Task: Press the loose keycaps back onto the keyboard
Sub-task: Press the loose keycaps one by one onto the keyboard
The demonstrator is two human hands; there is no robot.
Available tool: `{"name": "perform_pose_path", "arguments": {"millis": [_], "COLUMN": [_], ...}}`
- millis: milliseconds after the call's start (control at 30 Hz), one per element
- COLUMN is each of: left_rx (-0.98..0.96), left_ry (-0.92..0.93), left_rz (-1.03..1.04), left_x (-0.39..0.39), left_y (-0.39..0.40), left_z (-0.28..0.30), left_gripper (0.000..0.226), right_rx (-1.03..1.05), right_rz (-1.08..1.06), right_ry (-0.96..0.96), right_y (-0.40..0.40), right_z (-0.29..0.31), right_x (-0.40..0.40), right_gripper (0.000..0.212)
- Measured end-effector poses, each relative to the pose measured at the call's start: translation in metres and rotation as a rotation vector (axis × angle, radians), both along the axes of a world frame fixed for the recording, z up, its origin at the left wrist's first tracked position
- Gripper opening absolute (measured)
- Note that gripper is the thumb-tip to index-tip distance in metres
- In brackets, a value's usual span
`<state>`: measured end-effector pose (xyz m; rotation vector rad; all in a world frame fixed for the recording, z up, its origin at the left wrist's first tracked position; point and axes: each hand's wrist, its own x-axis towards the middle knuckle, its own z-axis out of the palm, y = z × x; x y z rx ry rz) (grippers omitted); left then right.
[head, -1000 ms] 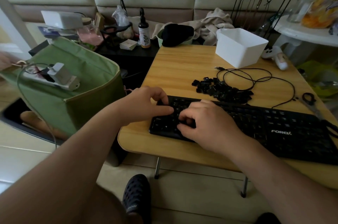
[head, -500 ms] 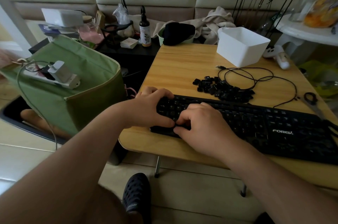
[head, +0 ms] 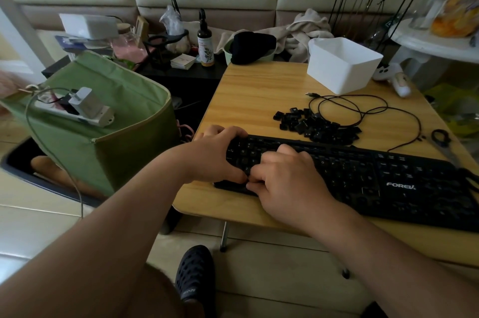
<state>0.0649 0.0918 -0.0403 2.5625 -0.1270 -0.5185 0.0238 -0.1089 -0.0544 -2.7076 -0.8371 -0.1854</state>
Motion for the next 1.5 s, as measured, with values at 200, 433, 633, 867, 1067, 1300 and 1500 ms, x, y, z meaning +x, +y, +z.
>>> {"name": "perform_pose_path", "arguments": {"millis": [200, 433, 633, 867, 1067, 1300, 1500], "left_rx": [-0.223, -0.347, -0.092, 0.006, 0.079, -0.016, -0.68], "left_ry": [0.083, -0.192, -0.362, -0.389, -0.391, -0.368, -0.06], "left_rz": [0.062, 0.291, 0.117, 0.111, 0.047, 0.094, 0.148], "left_x": [0.007, 0.032, 0.055, 0.09, 0.101, 0.088, 0.052], "left_y": [0.005, -0.018, -0.048, -0.082, -0.099, -0.102, -0.112], "left_z": [0.005, 0.002, 0.001, -0.007, -0.011, 0.002, 0.017], "left_gripper": [0.087, 0.032, 0.029, 0.031, 0.015, 0.024, 0.026], "right_rx": [0.019, 0.296, 0.341, 0.427, 0.421, 0.433, 0.593], "right_rz": [0.041, -0.161, -0.332, -0.46, -0.432, -0.373, -0.252], "right_ry": [0.011, 0.03, 0.028, 0.033, 0.018, 0.033, 0.012], "right_y": [-0.009, -0.039, -0.071, -0.096, -0.098, -0.105, -0.096], "right_z": [-0.002, 0.005, 0.014, 0.022, 0.02, 0.015, 0.019], "right_x": [0.001, 0.03, 0.059, 0.073, 0.071, 0.068, 0.065], "right_gripper": [0.027, 0.018, 0.017, 0.018, 0.017, 0.018, 0.041]}}
